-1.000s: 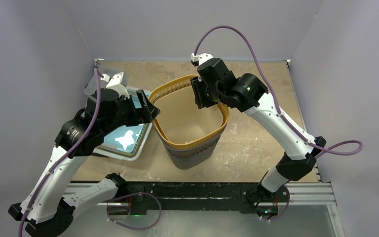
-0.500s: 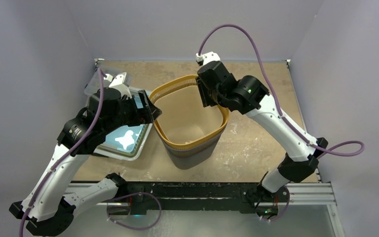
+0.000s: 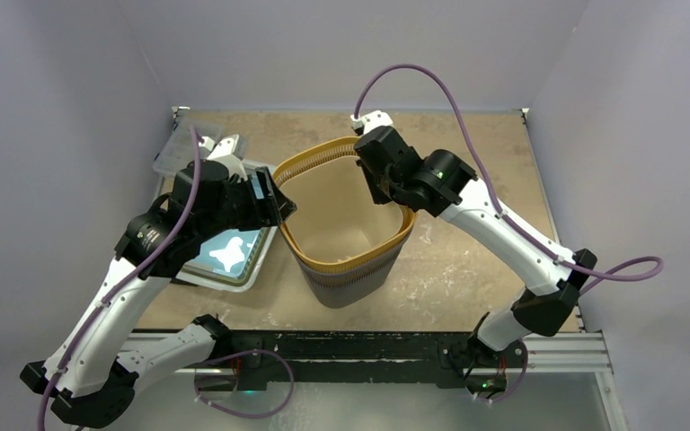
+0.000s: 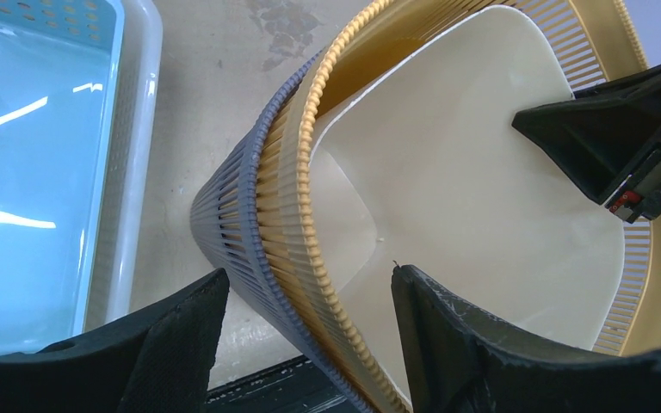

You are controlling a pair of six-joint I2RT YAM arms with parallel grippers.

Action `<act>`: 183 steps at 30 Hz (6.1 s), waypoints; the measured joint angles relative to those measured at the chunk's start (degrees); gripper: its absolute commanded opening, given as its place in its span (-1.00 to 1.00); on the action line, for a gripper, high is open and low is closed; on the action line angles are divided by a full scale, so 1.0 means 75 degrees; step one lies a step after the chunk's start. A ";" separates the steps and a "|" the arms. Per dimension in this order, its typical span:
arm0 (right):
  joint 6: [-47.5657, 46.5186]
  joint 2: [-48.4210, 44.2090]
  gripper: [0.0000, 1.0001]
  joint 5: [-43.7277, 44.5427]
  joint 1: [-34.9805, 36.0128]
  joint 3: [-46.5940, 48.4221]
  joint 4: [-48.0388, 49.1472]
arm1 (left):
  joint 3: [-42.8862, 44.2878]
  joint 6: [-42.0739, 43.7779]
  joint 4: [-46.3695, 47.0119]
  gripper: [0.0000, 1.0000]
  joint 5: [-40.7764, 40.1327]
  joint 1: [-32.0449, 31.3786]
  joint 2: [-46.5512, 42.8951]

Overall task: Turn the large container upside down
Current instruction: Pick up the container from the container, then move the multiple containers to the center of the board, then place the container at the center of the board.

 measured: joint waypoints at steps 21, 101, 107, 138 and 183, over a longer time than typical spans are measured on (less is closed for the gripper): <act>0.0927 -0.0638 -1.00 0.0070 0.0003 -0.0061 0.0187 | -0.0035 -0.0149 0.0968 0.85 -0.0149 0.0000 -0.0828; 0.2384 -0.5147 -1.00 0.6050 -0.0006 0.0099 0.0393 | 0.1527 0.0676 0.1763 -1.00 -0.2005 0.0114 0.3028; 0.2940 -0.5278 -1.00 0.6041 -0.0006 0.0064 -0.0323 | 0.1807 0.0688 0.2174 -1.00 -0.1547 0.0606 0.3544; 0.4217 -0.4928 -1.00 0.1816 0.0003 -0.4465 -0.0743 | 0.4095 0.1515 0.2687 0.77 -0.0906 0.1784 0.6050; 0.3366 -0.3858 0.48 0.0458 0.0000 -0.4841 0.1938 | -0.2043 0.0067 0.1891 0.97 0.1696 0.1035 -0.0102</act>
